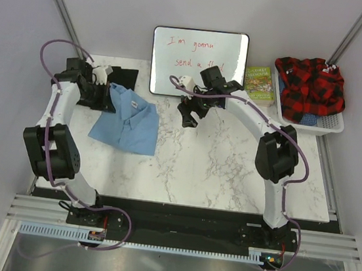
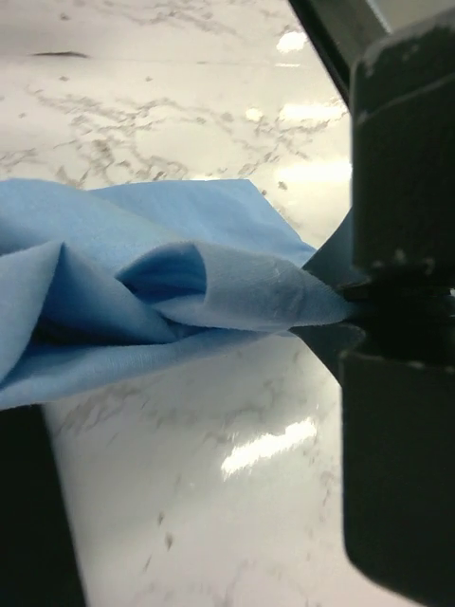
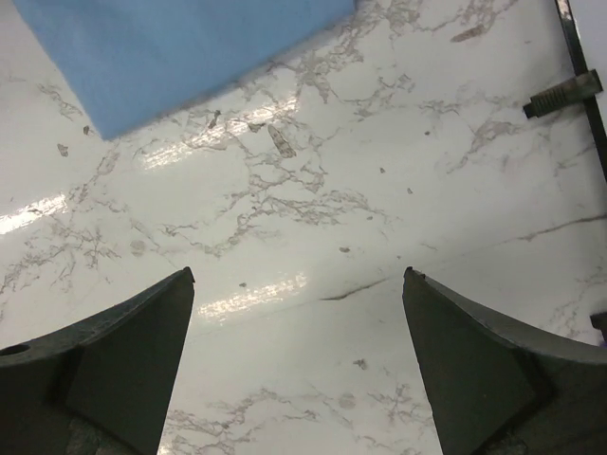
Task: Fold and stack the long sleeve shirts
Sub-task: Neatly place the folded shirt to the corner
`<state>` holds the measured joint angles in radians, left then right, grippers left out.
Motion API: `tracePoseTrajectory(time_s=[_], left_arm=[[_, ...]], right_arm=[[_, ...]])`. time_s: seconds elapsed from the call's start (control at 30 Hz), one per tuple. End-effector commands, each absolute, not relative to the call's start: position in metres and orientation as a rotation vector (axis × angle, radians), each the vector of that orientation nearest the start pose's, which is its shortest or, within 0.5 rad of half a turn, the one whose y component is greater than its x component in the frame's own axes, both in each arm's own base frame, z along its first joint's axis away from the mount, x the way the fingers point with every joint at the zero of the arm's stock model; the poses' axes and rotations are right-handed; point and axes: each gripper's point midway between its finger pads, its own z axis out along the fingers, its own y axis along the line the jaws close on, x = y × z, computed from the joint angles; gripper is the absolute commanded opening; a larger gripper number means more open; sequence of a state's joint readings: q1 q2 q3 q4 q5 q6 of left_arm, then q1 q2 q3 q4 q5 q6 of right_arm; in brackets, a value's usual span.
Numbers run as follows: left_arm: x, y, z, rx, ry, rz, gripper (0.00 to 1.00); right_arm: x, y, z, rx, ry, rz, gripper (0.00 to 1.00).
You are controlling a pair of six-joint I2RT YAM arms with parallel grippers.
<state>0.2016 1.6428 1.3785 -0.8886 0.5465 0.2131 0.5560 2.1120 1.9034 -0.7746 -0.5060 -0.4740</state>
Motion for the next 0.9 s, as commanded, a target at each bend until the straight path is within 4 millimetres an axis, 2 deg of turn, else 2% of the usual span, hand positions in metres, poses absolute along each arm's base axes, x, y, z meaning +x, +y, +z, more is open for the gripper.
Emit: tracePoseTrajectory(time_s=[0.0,0.07,0.23,0.43,0.5,0.53,0.6,0.63,0.7,0.77,0.8,0.87], left_arm=[[0.378,0.018,0.163,0.202,2.550,-0.461,0.02],[0.389,0.021,0.172,0.202,2.525,-0.446,0.02],[0.415,0.026,0.173,0.209,2.508,-0.442,0.02],[0.446,0.024,0.198,0.239,2.431,-0.433,0.02],[0.453,0.028,0.193,0.217,2.446,-0.417,0.02],[0.458,0.031,0.200,0.213,2.435,-0.405,0.02],[0.464,0.033,0.197,0.209,2.439,-0.404,0.02],[0.469,0.033,0.203,0.224,2.417,-0.400,0.02],[0.476,0.032,0.199,0.237,2.416,-0.411,0.02],[0.486,0.032,0.204,0.257,2.389,-0.412,0.02],[0.490,0.032,0.196,0.267,2.400,-0.422,0.02],[0.500,0.028,0.203,0.296,2.371,-0.426,0.02]], right_arm=[[0.402,0.311,0.170,-1.328,2.023,0.639,0.98],[0.403,0.305,0.170,-1.319,2.031,0.633,0.98],[0.400,0.299,0.167,-1.318,2.048,0.645,0.98],[0.402,0.293,0.163,-1.310,2.069,0.647,0.98],[0.401,0.293,0.163,-1.307,2.074,0.653,0.98],[0.401,0.293,0.163,-1.310,2.070,0.654,0.98],[0.401,0.291,0.163,-1.306,2.076,0.655,0.98],[0.401,0.289,0.163,-1.304,2.077,0.653,0.98],[0.400,0.289,0.162,-1.312,2.078,0.654,0.98],[0.401,0.288,0.161,-1.309,2.081,0.655,0.98],[0.400,0.289,0.160,-1.311,2.082,0.658,0.98],[0.400,0.288,0.159,-1.311,2.088,0.658,0.98]])
